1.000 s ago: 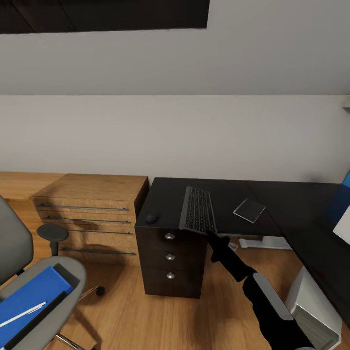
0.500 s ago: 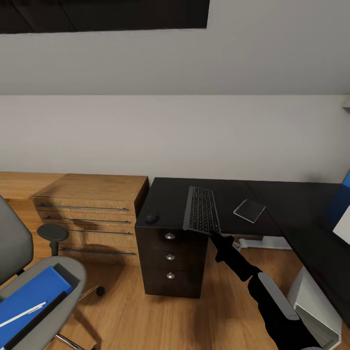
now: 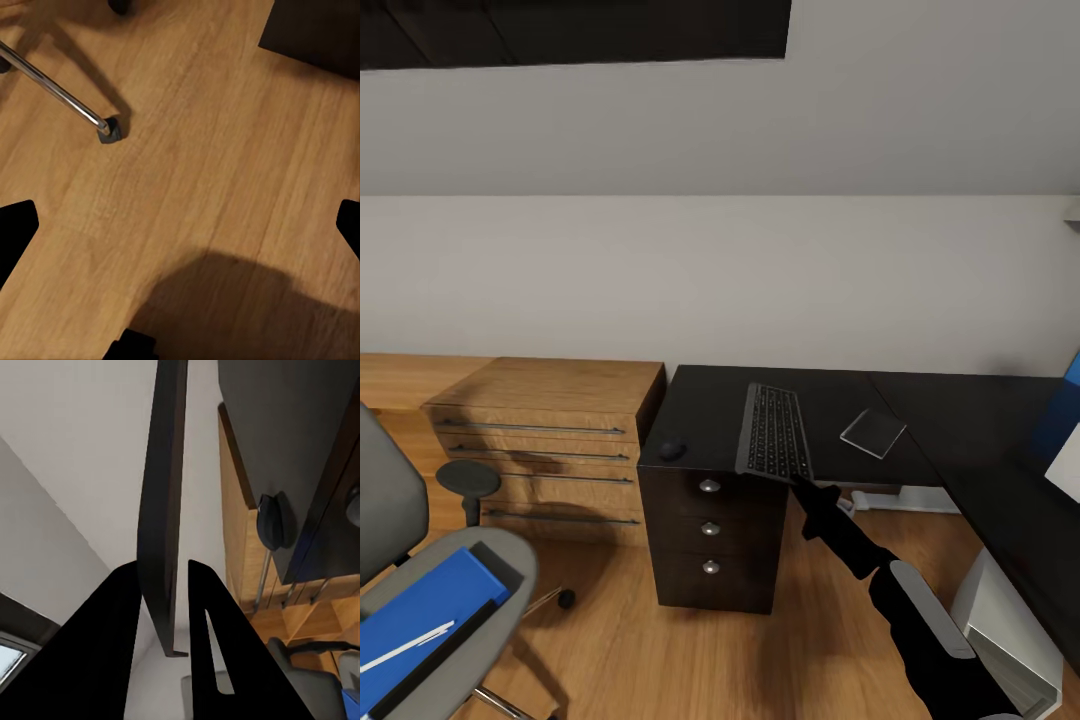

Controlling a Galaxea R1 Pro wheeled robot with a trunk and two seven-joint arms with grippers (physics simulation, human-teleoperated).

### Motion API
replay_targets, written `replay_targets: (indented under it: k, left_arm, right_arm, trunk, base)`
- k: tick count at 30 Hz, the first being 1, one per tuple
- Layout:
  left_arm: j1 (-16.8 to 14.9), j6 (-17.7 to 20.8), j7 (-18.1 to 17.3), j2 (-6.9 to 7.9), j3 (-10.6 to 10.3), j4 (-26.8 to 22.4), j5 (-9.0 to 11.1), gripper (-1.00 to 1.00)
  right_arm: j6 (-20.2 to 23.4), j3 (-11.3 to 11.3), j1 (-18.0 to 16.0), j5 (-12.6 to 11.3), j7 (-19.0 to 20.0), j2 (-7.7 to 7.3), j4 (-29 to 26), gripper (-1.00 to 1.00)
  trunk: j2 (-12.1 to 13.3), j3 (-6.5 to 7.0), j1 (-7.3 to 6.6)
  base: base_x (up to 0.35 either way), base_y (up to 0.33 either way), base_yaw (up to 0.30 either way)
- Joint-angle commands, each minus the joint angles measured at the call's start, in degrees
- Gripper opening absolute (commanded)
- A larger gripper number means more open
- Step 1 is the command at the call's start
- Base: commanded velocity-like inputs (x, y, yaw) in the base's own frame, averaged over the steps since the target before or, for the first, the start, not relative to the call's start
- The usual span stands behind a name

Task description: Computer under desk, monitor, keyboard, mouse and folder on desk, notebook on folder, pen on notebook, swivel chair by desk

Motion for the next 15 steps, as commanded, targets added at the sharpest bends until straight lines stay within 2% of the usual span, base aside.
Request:
replay_targets:
  k: [1, 3, 6, 7, 9, 13, 15]
  left_arm:
    - [0.02, 0.24, 0.1, -0.09, -0.01, -0.12, 0.26, 1.0]
    - [0.02, 0.24, 0.21, -0.15, -0.46, -0.11, 0.26, 1.0]
    - [0.02, 0.2, 0.49, -0.13, -3.55, -0.73, 0.25, 1.0]
    - [0.02, 0.23, 0.5, -0.13, -3.88, -1.13, 0.25, 1.0]
    - [0.02, 0.53, 0.46, -0.15, -4.81, -4.45, 0.29, 1.0]
    - [0.02, 1.48, 0.44, -0.19, -5.22, -9.78, 0.33, 1.0]
    - [0.02, 4.64, 0.44, -0.2, -6.05, -13.28, 0.34, 1.0]
  right_arm:
    - [0.05, 0.16, -0.04, -0.24, 0.24, -0.05, 0.04, -1.0]
    - [0.0, 0.23, -0.04, -0.2, 0.26, -0.05, 0.04, -1.0]
    - [-0.03, 0.45, -0.04, -0.16, 0.28, 0.0, -0.01, -1.0]
    - [-0.03, 0.46, -0.04, -0.16, 0.28, 0.01, -0.02, -1.0]
    - [-0.04, 0.5, -0.04, -0.15, 0.25, 0.01, -0.02, -1.0]
    - [-0.04, 0.44, -0.04, -0.08, -0.26, -0.04, -0.02, -1.0]
    - [-0.09, 0.47, -0.04, 0.21, -0.74, -0.05, -0.01, -1.0]
  trunk:
    - [-0.03, -0.04, 0.0]
    - [-0.03, -0.04, 0.0]
    - [-0.03, -0.04, 0.0]
    - [-0.03, -0.04, 0.0]
    - [-0.03, -0.04, 0.0]
    - [-0.03, -0.04, 0.0]
    - [-0.03, -0.04, 0.0]
  base:
    - [0.0, 0.0, 0.0]
    - [0.0, 0.0, 0.0]
    - [0.0, 0.0, 0.0]
    - [0.0, 0.0, 0.0]
    - [0.0, 0.0, 0.0]
    - [0.0, 0.0, 0.0]
    - [0.0, 0.0, 0.0]
